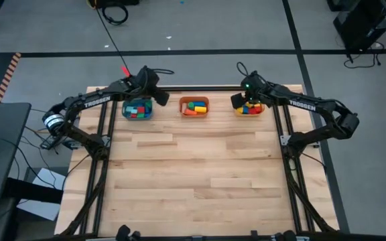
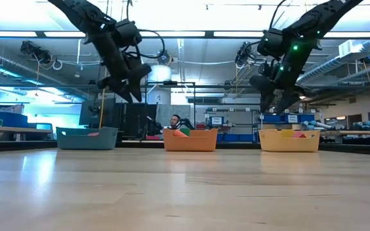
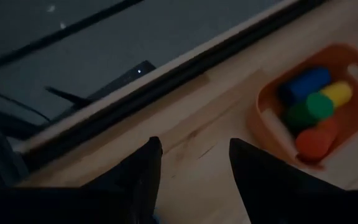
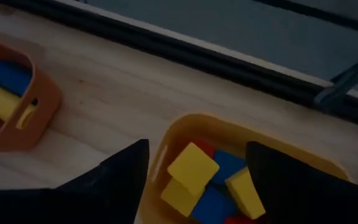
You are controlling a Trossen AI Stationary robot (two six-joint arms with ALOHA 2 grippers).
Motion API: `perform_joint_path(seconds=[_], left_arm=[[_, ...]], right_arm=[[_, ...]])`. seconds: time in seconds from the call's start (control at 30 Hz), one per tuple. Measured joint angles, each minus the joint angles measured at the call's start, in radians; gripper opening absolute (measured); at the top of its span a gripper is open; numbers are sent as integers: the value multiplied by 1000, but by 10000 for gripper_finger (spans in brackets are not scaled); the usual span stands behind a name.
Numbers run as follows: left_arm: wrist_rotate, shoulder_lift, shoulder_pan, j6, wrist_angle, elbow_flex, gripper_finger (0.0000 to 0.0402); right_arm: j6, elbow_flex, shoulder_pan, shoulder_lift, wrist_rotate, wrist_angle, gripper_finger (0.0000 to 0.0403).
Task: Sort blocks by size
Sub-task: Return to home position
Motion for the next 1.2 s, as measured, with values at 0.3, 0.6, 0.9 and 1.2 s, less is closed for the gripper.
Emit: perform_joint_path(seconds=[0.3,0.6,0.9,1.2], left_arm=[[50,0,-13,-134,0,0,198],[-103,-25,-205,-41,85,-62,198],[-51,-279,-368,12,439,-432,198],[228,-684,-428,4,584,-753,198]], right_arm=[[-153,0,-1,0,2,-28,278],[-116,0,34,-2,-127,-61,279],[-42,0,214,-107,-64,-51,282],[115,0,411,-161,-40,-7,280]])
